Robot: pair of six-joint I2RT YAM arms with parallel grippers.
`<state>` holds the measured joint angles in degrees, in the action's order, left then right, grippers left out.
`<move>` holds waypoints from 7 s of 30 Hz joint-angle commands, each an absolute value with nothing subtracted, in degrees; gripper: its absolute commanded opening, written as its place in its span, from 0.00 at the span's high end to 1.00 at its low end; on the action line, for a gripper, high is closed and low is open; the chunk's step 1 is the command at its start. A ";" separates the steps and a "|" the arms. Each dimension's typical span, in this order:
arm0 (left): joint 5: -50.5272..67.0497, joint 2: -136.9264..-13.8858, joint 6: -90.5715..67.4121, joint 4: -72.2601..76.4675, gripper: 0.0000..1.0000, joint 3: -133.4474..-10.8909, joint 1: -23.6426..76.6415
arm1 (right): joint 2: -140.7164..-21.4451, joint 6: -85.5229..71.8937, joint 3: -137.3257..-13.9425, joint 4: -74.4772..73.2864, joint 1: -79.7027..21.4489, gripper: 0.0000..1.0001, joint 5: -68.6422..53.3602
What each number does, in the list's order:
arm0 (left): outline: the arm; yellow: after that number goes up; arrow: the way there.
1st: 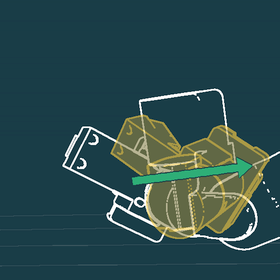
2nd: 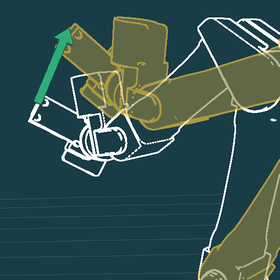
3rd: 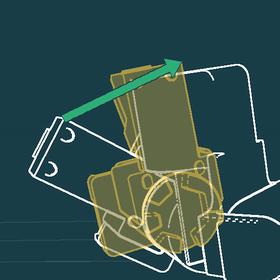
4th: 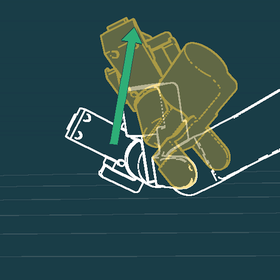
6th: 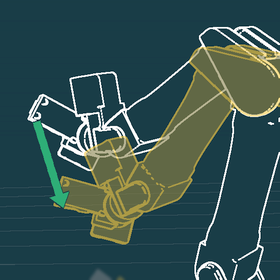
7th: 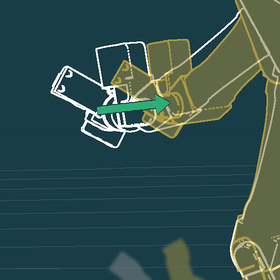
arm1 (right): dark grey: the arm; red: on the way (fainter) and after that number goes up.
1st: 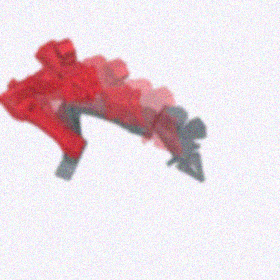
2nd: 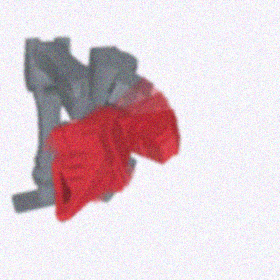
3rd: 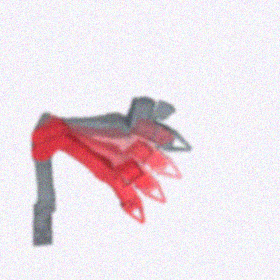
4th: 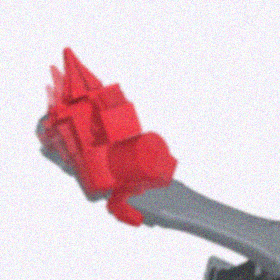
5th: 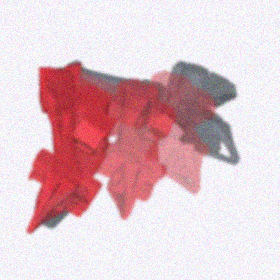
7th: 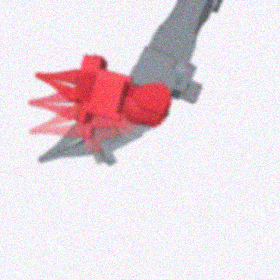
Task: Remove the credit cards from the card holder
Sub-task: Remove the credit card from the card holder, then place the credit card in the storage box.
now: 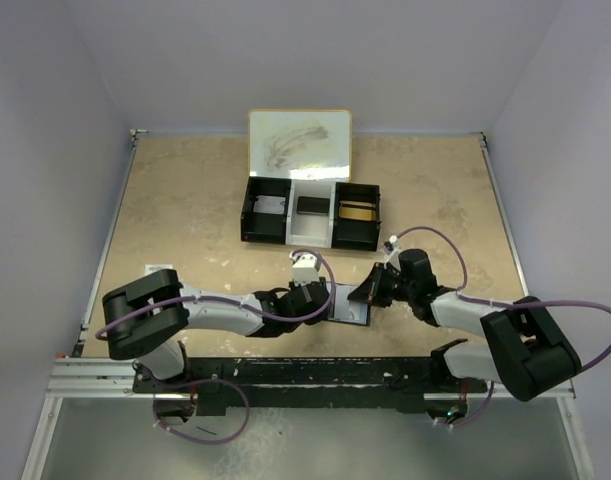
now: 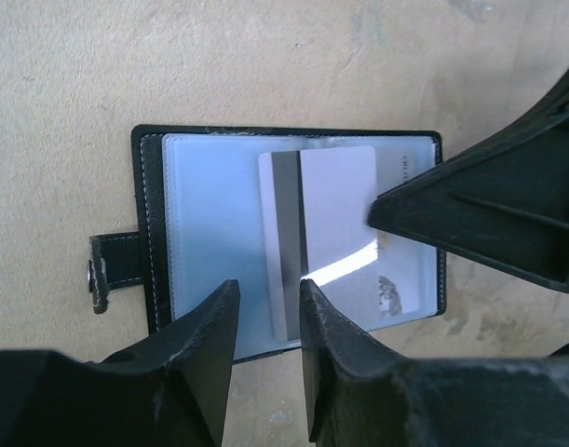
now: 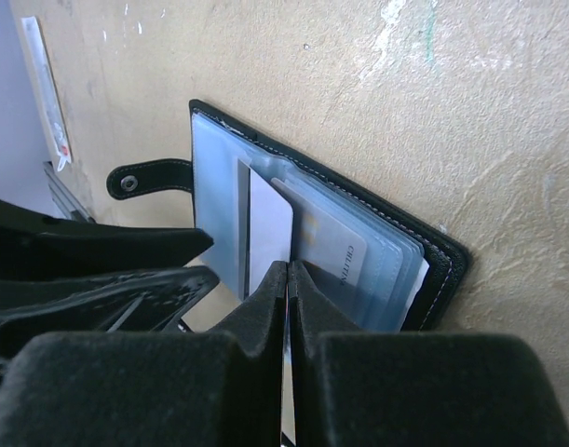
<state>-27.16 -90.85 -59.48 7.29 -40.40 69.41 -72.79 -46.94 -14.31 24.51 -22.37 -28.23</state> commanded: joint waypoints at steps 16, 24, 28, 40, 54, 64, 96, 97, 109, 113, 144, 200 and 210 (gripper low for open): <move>-28.89 -93.23 -61.14 3.97 0.90 -39.81 69.09 | -79.27 -51.29 -9.76 41.59 -22.28 0.79 -36.32; -29.48 -92.41 -61.52 4.30 0.90 -39.38 69.08 | -81.24 -51.77 -9.45 44.54 -23.73 0.77 -36.85; -29.49 -92.45 -61.64 4.67 0.90 -39.35 69.08 | -81.87 -52.42 -9.39 45.67 -24.32 0.77 -36.02; -30.19 -91.48 -62.25 3.80 0.91 -38.58 69.08 | -82.62 -54.75 -11.61 46.22 -24.35 1.00 -31.66; -34.52 -89.47 -63.43 -0.95 0.91 -37.14 68.64 | -55.71 -48.34 -12.07 19.16 -24.26 1.00 -19.42; -35.71 -75.51 -56.71 -7.78 0.67 -39.62 67.50 | -46.43 -37.54 -14.87 25.16 -24.97 1.00 -20.14; -40.88 -57.46 -32.63 -38.59 0.36 -50.77 15.38 | -88.54 11.01 -62.39 22.93 -39.46 1.00 -12.68; -41.97 -56.79 -32.86 -38.86 0.36 -50.95 15.38 | -90.71 11.92 -65.18 21.15 -40.06 1.00 -12.24; -45.04 -51.46 -33.55 -38.25 0.35 -49.92 15.38 | -113.03 24.04 -91.44 3.64 -44.36 1.00 2.52; -44.76 -52.32 -33.25 -38.42 0.35 -50.35 15.34 | -117.56 27.32 -96.96 -0.56 -44.71 1.00 4.35; -55.60 -38.93 -36.82 -40.47 0.34 -50.26 15.38 | -135.65 39.96 -113.74 -4.67 -46.14 1.00 15.05; -7.89 -40.51 -32.04 -25.09 0.33 -42.93 15.54 | -73.66 -42.12 -46.04 -4.59 -45.53 0.23 13.33; -2.78 -48.20 -45.46 -7.69 0.33 -30.35 31.93 | -59.98 -47.48 -31.47 -8.79 -39.74 0.18 11.70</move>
